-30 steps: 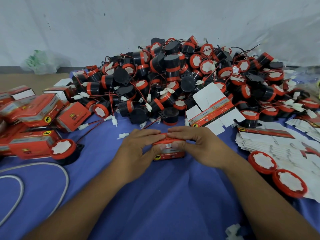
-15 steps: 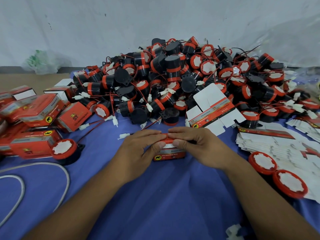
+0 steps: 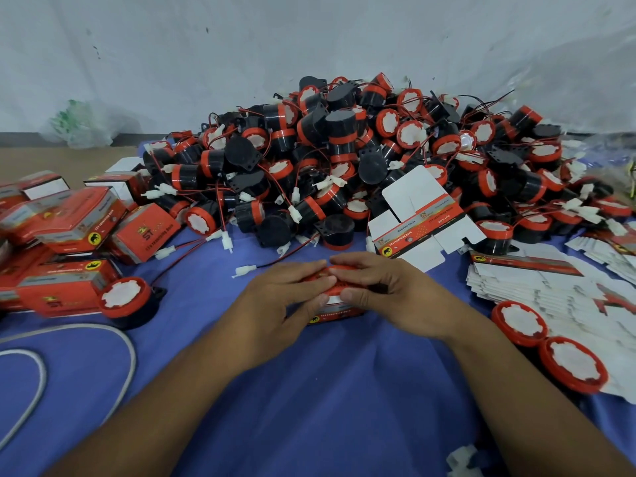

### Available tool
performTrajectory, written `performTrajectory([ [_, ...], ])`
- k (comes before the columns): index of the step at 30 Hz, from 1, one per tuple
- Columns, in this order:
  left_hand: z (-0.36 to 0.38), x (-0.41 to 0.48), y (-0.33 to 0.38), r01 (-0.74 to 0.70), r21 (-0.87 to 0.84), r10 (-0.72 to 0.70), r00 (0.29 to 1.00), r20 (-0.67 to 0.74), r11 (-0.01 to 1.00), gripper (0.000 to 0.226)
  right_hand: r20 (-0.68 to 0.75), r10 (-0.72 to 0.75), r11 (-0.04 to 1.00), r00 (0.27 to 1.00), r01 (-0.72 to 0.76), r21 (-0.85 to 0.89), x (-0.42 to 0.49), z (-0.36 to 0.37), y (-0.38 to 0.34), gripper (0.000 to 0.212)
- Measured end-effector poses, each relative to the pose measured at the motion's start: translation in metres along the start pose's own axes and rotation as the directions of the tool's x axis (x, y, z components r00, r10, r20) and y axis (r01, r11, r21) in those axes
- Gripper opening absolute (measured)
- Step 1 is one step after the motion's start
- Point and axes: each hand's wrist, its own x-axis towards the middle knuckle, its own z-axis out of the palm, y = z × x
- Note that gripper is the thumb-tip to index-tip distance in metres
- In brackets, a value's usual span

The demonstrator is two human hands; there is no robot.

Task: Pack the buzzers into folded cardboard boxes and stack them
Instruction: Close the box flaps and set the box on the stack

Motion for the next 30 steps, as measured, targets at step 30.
performTrajectory([
  [30, -0.013, 0.007, 0.012, -0.187, 0.336, 0.21, 0.977, -0.033, 0.923, 0.032, -0.162, -0.185, 0.945, 0.969, 0.131, -0.299, 0.004, 0.008, -0.001, 0.031],
])
